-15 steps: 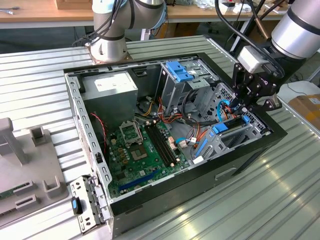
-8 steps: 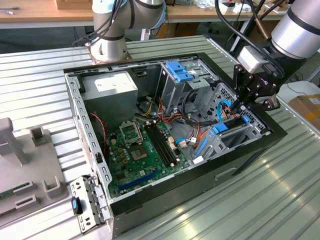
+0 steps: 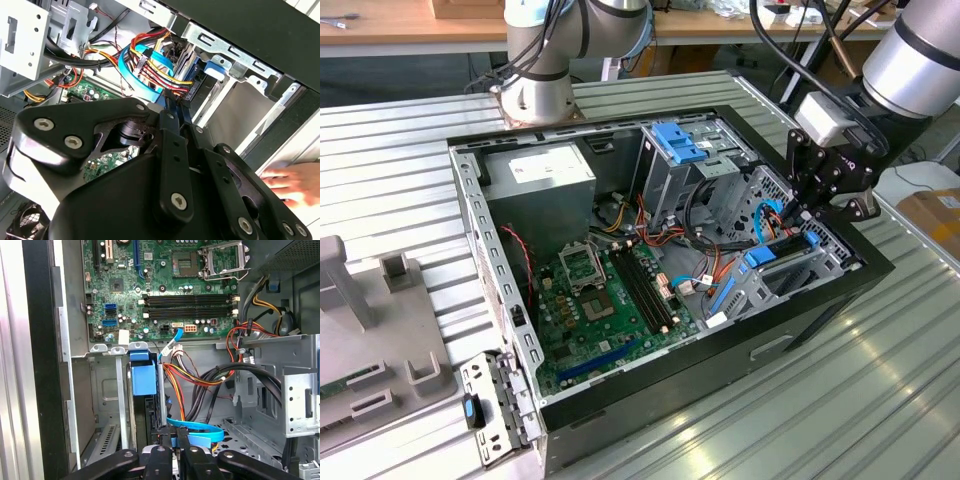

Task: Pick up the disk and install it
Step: 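Insert the second disk wire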

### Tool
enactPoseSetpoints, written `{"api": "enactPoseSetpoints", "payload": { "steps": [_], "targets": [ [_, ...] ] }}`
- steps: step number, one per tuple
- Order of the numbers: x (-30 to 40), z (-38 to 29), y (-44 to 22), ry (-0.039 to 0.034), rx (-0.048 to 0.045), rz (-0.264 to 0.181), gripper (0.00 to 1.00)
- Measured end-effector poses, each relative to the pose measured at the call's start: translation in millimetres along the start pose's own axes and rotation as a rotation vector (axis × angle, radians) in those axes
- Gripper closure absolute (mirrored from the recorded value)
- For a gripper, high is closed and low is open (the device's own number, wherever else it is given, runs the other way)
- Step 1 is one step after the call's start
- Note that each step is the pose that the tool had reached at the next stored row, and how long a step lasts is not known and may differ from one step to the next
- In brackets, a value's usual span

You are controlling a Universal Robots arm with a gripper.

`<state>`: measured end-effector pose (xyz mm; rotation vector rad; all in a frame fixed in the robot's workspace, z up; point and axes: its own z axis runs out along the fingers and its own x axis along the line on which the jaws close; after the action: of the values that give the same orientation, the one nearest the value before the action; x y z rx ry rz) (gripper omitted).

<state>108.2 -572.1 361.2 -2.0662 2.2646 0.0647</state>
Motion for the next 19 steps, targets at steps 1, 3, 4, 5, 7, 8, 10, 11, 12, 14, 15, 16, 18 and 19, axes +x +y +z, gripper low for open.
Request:
{"api": "enactPoseSetpoints", "payload": {
  "steps": [1,3,4,5,7,8,10,11,12,14,15,16,18,19],
  "targets": [
    [0.3,-0.1,1.2,-0.0014,0.0021,-0.004,0.84],
    [1.8,-0.3,3.7,-0.0053,0.0058,-0.014,0.84],
    [1.8,-0.3,3.7,-0.0052,0.0058,-0.014,0.84],
    [1.9,-0.3,3.7,-0.0051,0.0058,-0.014,0.84],
    [1.9,-0.3,3.8,-0.0058,0.0038,-0.037,0.84],
    [1.9,-0.3,3.8,-0.0062,0.0026,-0.050,0.84],
    [2.0,-0.2,3.8,-0.0070,-0.0002,-0.083,0.84],
    [2.6,-0.1,3.7,-0.0075,-0.0018,-0.101,0.84],
    [3.4,-0.2,3.6,-0.0076,-0.0021,-0.104,0.84],
    [6.5,-0.5,3.3,-0.0074,-0.0023,-0.106,0.84],
    [6.7,-0.5,3.3,-0.0075,-0.0023,-0.106,0.84],
    [6.7,-0.5,3.3,-0.0076,-0.0022,-0.106,0.84],
    [7.0,-0.5,3.5,-0.0086,-0.0025,-0.109,0.84],
    [7.5,-0.5,3.8,-0.0107,-0.0025,-0.115,0.84]
  ]
}}
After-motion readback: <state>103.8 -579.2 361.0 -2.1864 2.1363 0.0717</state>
